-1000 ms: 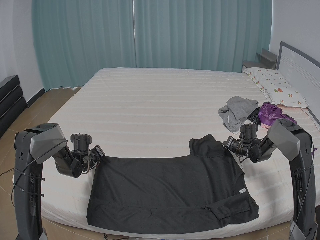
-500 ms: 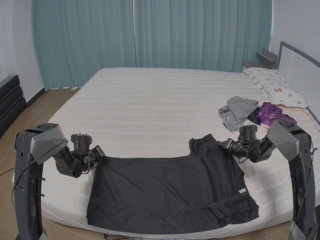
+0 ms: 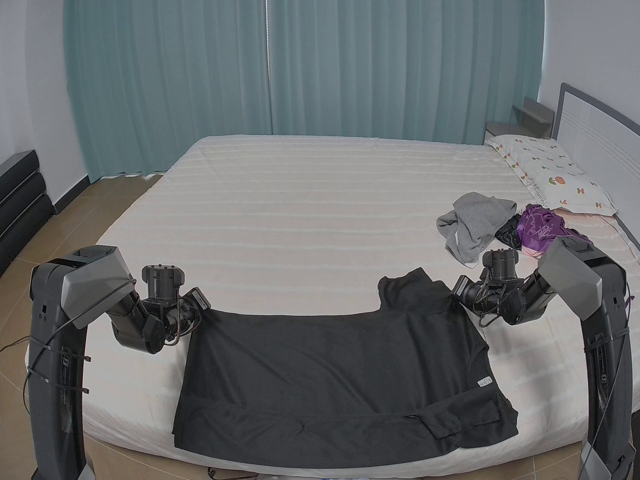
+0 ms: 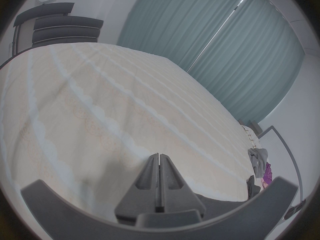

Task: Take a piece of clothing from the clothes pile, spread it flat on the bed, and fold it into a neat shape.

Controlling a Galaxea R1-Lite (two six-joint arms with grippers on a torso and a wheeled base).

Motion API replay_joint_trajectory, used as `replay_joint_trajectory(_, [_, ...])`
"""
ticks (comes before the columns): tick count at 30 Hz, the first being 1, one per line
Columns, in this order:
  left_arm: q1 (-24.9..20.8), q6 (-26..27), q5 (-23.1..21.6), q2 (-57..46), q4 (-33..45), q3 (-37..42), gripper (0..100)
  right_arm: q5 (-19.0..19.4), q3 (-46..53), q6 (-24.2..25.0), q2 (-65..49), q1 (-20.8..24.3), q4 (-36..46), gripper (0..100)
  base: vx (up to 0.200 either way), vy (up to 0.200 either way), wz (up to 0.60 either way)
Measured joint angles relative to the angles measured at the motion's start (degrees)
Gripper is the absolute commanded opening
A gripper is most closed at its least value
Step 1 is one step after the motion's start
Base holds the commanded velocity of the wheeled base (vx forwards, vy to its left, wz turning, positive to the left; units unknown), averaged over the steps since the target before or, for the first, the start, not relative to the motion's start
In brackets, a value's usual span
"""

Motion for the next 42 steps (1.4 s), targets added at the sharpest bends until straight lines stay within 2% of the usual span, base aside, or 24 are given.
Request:
replay_joint_trajectory(12, [0.5,-0.2,4.1,0.3,-0.5,-3.3,0,0.0,0.7,3.3,-2.2,-2.3,-1.9,0,0.0,0.0,0.0])
replay_joint_trajectory(27, [0.6,0.1,4.3,0.6,0.1,-6.4,0,-1.1,0.4,4.2,-3.0,-2.7,-6.1,0,0.0,0.0,0.0])
replay_joint_trajectory(42, [0.6,0.2,4.0,0.9,0.9,-8.5,0,-2.7,0.2,4.0,-3.4,-2.0,-6.7,0,0.0,0.0,0.0])
